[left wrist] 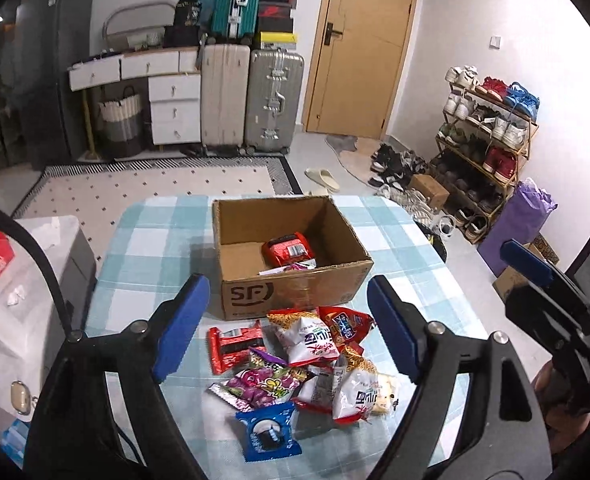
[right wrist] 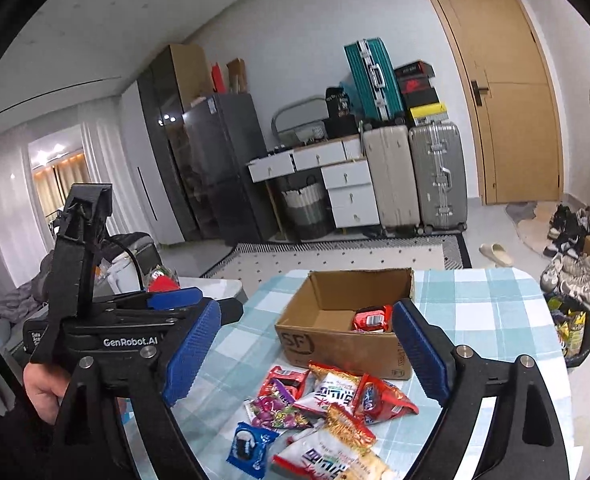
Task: Organize snacks
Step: 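Withdraw both grippers from the box back toward the snack pile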
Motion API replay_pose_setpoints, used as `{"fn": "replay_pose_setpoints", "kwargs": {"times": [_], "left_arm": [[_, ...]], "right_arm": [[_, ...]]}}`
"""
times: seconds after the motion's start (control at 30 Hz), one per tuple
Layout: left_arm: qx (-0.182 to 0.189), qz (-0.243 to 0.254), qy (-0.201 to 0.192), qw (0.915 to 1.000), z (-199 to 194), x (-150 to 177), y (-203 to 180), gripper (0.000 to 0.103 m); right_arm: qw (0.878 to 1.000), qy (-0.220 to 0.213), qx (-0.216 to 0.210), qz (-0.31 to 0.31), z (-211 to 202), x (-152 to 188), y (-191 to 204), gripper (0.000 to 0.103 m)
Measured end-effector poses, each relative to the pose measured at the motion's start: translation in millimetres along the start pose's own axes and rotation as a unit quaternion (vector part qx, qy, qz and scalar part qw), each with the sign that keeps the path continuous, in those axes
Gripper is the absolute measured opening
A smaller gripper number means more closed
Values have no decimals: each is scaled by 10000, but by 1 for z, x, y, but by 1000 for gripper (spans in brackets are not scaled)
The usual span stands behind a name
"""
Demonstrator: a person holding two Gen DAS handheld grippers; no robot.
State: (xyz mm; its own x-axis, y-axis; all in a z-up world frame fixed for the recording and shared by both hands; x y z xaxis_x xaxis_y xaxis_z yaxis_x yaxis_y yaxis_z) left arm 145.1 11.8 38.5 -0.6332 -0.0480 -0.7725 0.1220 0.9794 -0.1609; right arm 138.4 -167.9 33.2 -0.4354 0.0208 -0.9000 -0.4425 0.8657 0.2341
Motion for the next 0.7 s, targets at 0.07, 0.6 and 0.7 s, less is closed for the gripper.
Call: {"fn": "replay_pose_setpoints", "kwargs": {"times": [0.07, 0.6, 0.7], "left_arm": [[-48, 9, -129, 9999, -12, 1, 1, 81], [-33, -175, -503, 9986, -54, 72, 9, 84], [-102, -260, -553, 9981, -46, 83, 15, 84]], "right_arm": [[9999, -107, 23, -108, -12, 3, 6, 90], [9995, -292, 76, -23, -61, 50, 10, 102], [9997, -236, 45, 24, -56, 60, 6, 102]]}}
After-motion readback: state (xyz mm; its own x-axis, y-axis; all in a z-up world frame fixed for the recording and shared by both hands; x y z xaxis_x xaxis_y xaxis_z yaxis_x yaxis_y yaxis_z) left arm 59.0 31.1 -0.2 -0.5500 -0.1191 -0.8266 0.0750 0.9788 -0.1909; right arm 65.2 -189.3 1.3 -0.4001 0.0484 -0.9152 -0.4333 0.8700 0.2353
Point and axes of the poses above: each gripper's, at about its wrist camera, not at the fingertips, and z roughly the way its jaws point, y to its left, x to its underside, the point moved 3 cm from there along z, roughly the way its jaws point, and after that the axes turned 2 degrees about -z, right-handed, at the moved point
